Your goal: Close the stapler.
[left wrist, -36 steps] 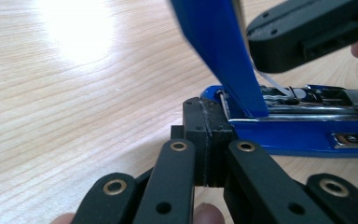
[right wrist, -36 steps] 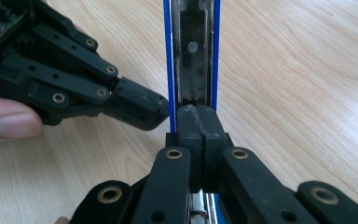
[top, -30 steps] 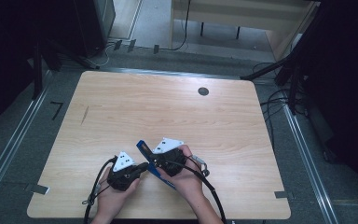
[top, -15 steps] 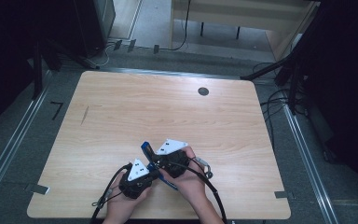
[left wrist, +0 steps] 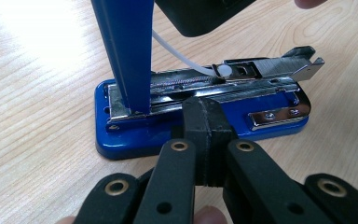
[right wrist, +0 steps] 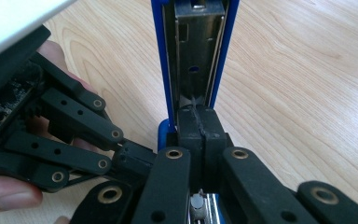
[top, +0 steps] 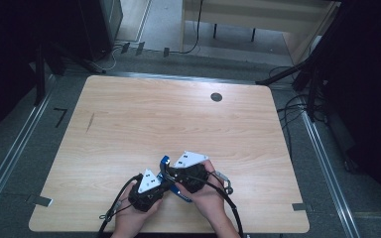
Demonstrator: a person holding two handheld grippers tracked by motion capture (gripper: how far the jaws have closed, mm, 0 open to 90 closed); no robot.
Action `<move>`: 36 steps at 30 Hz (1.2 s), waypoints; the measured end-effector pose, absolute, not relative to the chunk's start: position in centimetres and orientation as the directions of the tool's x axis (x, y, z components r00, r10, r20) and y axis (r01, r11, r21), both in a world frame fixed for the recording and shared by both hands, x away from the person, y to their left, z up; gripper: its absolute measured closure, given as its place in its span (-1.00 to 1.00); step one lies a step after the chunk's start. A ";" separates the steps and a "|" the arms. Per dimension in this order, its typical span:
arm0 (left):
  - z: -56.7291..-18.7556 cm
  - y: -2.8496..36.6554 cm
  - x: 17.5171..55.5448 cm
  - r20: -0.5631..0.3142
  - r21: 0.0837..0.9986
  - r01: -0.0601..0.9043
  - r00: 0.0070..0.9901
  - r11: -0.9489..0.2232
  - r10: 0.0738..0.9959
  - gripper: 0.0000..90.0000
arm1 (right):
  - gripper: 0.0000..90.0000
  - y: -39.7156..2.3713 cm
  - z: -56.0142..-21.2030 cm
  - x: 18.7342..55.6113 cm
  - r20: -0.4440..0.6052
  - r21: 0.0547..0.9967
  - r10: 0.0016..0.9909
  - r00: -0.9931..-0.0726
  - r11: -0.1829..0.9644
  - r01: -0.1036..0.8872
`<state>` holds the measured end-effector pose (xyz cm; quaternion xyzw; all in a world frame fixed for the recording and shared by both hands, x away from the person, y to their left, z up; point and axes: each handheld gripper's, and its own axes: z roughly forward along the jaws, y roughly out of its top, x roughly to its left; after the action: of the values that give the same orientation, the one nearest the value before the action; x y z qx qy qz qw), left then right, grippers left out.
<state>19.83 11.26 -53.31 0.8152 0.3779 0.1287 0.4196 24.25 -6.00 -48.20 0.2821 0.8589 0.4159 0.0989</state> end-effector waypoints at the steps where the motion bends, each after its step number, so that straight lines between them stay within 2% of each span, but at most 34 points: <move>1: -53.3 11.3 19.8 -0.107 0.781 0.508 0.681 -0.362 0.724 1.00 | 1.00 -6.0 -48.2 24.3 0.065 0.770 0.567 -0.821 0.495 0.402; 22: -53.3 11.2 19.8 -0.103 0.786 0.501 0.683 -0.362 0.723 1.00 | 1.00 -7.0 -45.9 24.1 0.083 0.798 0.574 -0.815 0.451 0.399; 36: -53.3 11.1 19.7 -0.093 0.786 0.497 0.683 -0.368 0.725 1.00 | 1.00 -7.6 -43.1 24.0 0.049 0.820 0.574 -0.818 0.445 0.361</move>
<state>19.74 11.12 -53.33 0.8158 0.3745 0.1357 0.4193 23.97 -7.64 -43.14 0.2777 0.8415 0.4479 0.1186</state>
